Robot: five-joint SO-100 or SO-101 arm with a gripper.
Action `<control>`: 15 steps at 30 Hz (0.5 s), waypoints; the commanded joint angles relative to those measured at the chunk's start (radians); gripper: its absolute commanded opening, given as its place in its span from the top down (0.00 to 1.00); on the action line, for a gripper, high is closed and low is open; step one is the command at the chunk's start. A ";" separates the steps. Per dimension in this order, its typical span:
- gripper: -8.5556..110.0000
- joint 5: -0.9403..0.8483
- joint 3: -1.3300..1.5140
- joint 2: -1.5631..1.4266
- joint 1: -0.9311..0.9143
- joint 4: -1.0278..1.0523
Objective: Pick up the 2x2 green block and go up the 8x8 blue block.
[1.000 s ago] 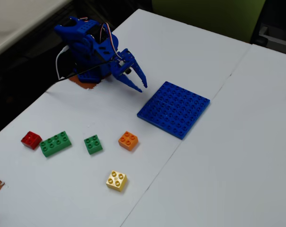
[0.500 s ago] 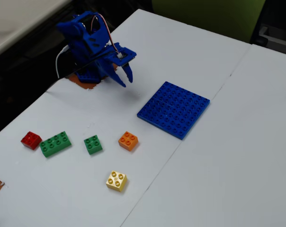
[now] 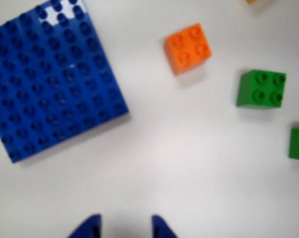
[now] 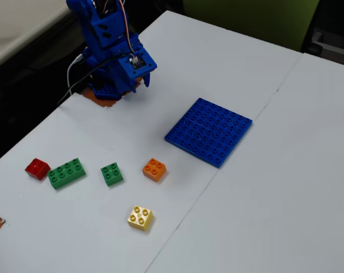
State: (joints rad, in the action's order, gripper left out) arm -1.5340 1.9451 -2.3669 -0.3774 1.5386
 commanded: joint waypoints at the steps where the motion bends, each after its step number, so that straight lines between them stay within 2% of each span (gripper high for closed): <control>1: 0.78 -0.117 -0.198 0.178 -0.103 0.037; 4: 0.75 -0.238 -0.305 0.313 -0.232 0.049; 8: 0.69 -0.247 -0.477 0.509 -0.330 0.040; 11: 0.69 -0.334 -0.545 0.617 -0.380 -0.003; 15: 0.69 -0.356 -0.663 0.811 -0.408 -0.040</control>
State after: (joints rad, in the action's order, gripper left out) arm -1.8745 1.4021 -1.6582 -0.7716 1.5217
